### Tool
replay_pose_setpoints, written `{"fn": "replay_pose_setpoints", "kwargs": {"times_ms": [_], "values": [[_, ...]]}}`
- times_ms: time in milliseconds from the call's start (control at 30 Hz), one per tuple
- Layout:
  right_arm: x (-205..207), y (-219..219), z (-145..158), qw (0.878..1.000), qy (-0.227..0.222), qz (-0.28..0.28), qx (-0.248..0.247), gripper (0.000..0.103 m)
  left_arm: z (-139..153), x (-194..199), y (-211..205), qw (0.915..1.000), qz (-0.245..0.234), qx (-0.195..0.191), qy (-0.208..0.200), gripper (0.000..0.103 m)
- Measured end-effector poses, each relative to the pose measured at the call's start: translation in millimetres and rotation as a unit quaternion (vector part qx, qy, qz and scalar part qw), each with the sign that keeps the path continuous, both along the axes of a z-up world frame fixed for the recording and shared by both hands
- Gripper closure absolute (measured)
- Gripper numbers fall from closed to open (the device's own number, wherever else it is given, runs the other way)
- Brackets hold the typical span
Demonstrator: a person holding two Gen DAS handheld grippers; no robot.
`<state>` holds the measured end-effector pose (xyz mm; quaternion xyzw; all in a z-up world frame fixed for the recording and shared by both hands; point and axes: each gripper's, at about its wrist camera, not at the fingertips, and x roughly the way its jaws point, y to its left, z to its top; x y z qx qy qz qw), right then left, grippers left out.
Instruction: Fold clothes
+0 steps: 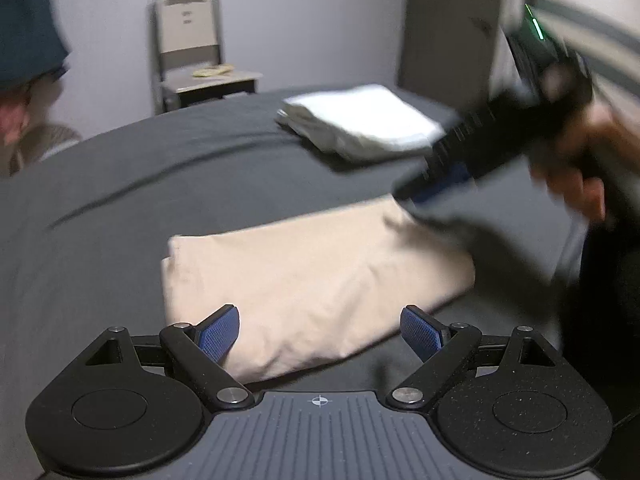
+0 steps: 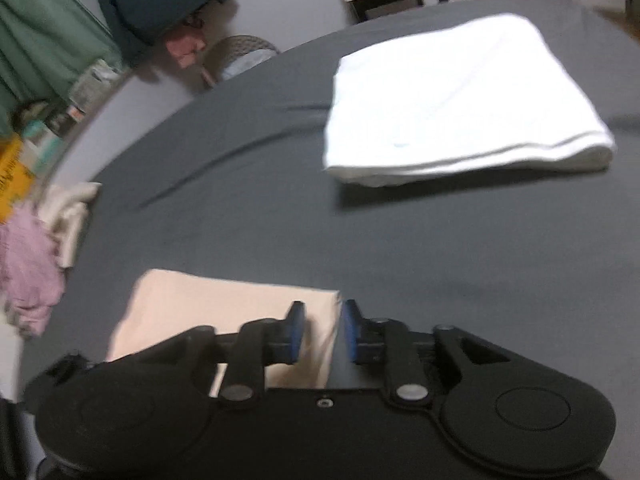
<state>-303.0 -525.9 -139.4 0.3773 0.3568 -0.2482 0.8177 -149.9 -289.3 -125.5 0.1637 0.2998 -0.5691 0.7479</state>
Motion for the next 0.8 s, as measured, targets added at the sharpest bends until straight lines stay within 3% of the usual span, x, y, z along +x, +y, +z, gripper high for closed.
{"fn": "replay_pose_setpoints", "kwargs": {"times_ms": [100, 200, 267, 333, 400, 500, 567, 667, 767, 800], "values": [[-5, -3, -5, 0.999, 0.006, -0.009, 0.034, 0.057, 5, 29, 20, 0.9942, 0.058, -0.044, 0.079, 0.014], [-9, -7, -13, 0.995, -0.016, -0.02, 0.095, 0.049, 2, 58, 42, 0.9756, 0.129, -0.067, 0.165, 0.014], [-11, -6, -18, 0.992, -0.034, -0.028, 0.121, 0.049, -3, 69, 54, 0.9624, 0.162, -0.074, 0.205, 0.014], [-9, 3, -8, 0.995, -0.049, -0.015, 0.088, 0.049, -9, 75, 62, 0.9509, 0.186, -0.078, 0.235, 0.013], [5, 29, 9, 0.998, -0.04, 0.046, 0.01, 0.049, -14, 81, 66, 0.9384, 0.205, -0.088, 0.264, 0.008], [32, 75, 34, 0.982, -0.016, 0.146, -0.115, 0.049, -24, 90, 71, 0.9088, 0.229, -0.115, 0.329, 0.006], [53, 121, 43, 0.953, 0.015, 0.217, -0.212, 0.049, -31, 96, 75, 0.8855, 0.241, -0.131, 0.375, 0.006], [78, 191, 38, 0.89, 0.057, 0.293, -0.346, 0.049, -41, 101, 79, 0.8618, 0.248, -0.142, 0.419, 0.006], [101, 245, 15, 0.815, 0.103, 0.343, -0.456, 0.049, -45, 103, 82, 0.8528, 0.252, -0.143, 0.434, 0.006], [110, 256, 6, 0.795, 0.119, 0.356, -0.477, 0.049, -47, 102, 82, 0.8507, 0.253, -0.143, 0.438, 0.006]]}}
